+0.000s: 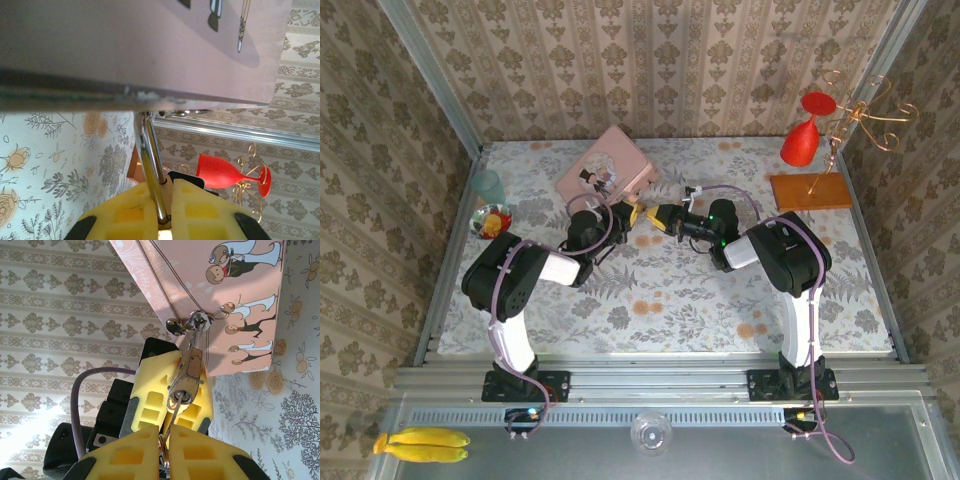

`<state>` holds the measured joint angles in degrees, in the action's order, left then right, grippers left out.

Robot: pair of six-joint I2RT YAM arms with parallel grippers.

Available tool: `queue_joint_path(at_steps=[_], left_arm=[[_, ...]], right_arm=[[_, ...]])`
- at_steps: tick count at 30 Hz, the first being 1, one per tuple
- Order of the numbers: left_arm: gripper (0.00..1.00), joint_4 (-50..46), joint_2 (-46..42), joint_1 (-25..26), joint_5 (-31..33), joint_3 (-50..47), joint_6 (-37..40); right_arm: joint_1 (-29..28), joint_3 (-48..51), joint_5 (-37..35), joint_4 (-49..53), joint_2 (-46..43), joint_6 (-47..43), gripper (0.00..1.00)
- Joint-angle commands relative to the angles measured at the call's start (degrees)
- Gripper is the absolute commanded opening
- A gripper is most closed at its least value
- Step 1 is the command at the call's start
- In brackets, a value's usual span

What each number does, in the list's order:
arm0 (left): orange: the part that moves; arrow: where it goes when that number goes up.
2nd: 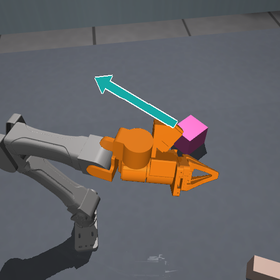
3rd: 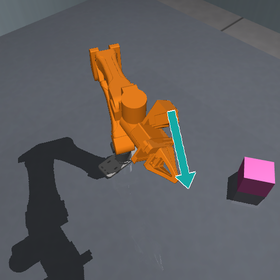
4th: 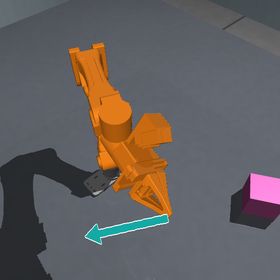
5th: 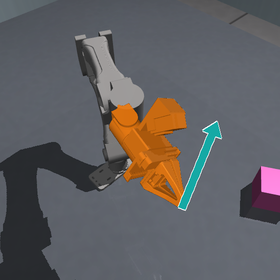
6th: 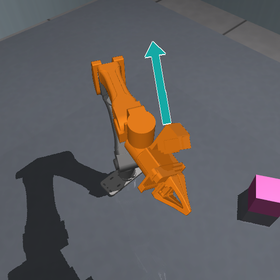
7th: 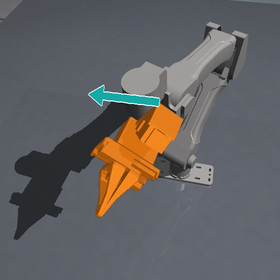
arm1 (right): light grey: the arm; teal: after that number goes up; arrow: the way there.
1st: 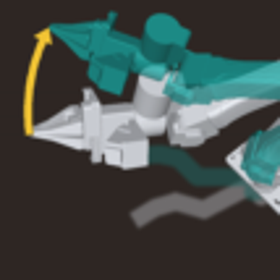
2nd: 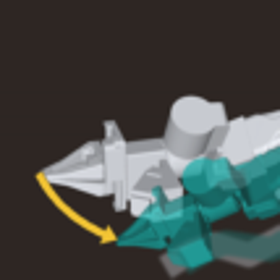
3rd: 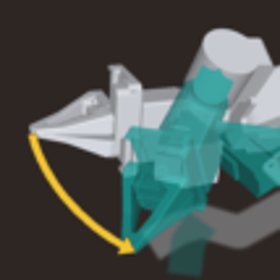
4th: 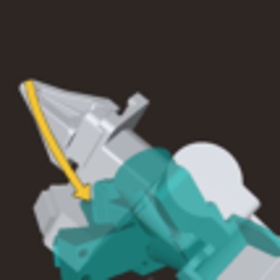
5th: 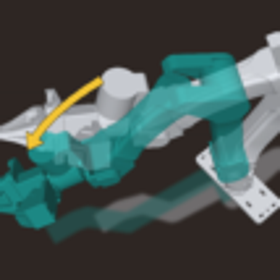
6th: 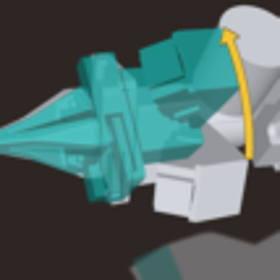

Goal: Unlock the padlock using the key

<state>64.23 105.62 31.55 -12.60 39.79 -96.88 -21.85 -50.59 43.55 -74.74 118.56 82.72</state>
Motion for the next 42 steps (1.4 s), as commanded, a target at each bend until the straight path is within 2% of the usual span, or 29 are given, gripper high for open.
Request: queue_joint_path(at_steps=[1, 15, 19, 26, 35, 42], left_arm=[[0.00, 6.15, -3.76, 4.37, -10.08, 2.26, 0.19], [0.00, 5.61, -4.28, 4.74, -10.25, 2.81, 0.46], [0.00, 4.62, -4.63, 5.19, -10.47, 3.52, 0.55], [0.00, 3.29, -5.05, 5.34, -11.22, 3.84, 0.55], [0.00, 1.96, -7.77, 6.02, -9.49, 2.36, 1.36], [0.00, 2.66, -7.08, 6.24, -8.80, 2.67, 1.59]], right_arm=[[0.09, -1.01, -3.66, -0.67, 0.21, -0.21, 0.11], [0.24, 1.79, -4.59, -0.13, -0.50, -1.32, 0.07], [-0.33, 1.73, -3.72, -0.46, 0.00, -1.51, 0.00], [-1.38, 1.81, -2.40, -0.67, -4.31, -1.07, 0.00], [1.19, 3.66, -3.50, 0.18, -2.16, -1.95, 0.00], [1.28, 4.22, -4.00, 1.22, -2.05, -2.61, 0.08]])
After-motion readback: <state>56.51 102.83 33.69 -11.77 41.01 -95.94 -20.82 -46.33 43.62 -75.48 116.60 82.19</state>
